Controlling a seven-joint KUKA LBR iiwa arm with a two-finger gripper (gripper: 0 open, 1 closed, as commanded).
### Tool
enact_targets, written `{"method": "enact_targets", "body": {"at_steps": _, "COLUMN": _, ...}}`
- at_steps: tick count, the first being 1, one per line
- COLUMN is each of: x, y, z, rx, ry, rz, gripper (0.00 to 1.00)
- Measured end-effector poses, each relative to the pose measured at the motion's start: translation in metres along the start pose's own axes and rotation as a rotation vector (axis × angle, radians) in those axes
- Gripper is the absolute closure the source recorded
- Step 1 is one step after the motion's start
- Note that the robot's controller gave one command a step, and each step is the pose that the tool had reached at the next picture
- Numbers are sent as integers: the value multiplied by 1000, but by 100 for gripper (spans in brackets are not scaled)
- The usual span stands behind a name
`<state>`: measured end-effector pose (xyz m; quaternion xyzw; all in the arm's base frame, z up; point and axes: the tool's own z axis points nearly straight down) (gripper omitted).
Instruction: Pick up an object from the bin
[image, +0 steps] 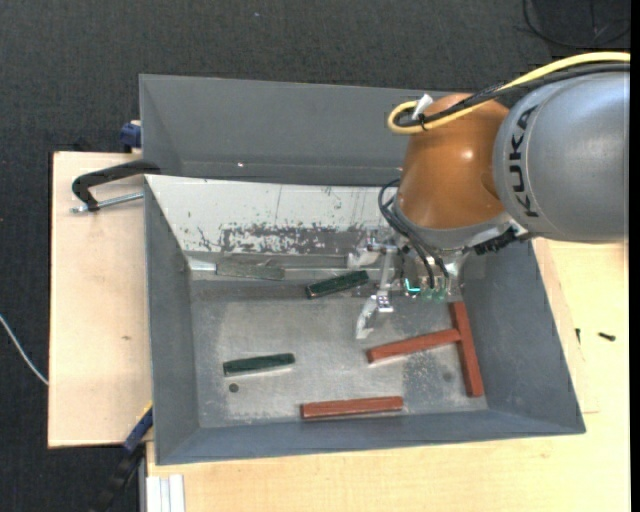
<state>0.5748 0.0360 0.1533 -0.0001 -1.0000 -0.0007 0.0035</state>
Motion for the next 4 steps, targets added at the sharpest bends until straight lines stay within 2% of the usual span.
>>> {"method": "enact_targets", "body": {"at_steps": 1, "x": -2, "y": 0, "z": -5, "rx": 0, "ry": -9, "rz": 1, "gripper": 0}}
{"method": "enact_targets", "body": {"at_steps": 2, "x": -30, "y": 7, "z": 75, "rx": -1, "ry": -4, "rz": 28, "gripper": 100}}
{"method": "enact_targets", "body": {"at_steps": 3, "x": -30, "y": 7, "z": 75, "rx": -2, "ry": -5, "rz": 29, "gripper": 100}}
{"method": "enact_targets", "body": {"at_steps": 4, "x": -14, "y": 30, "z": -54, "rx": -1, "ry": -12, "rz": 61, "gripper": 100}}
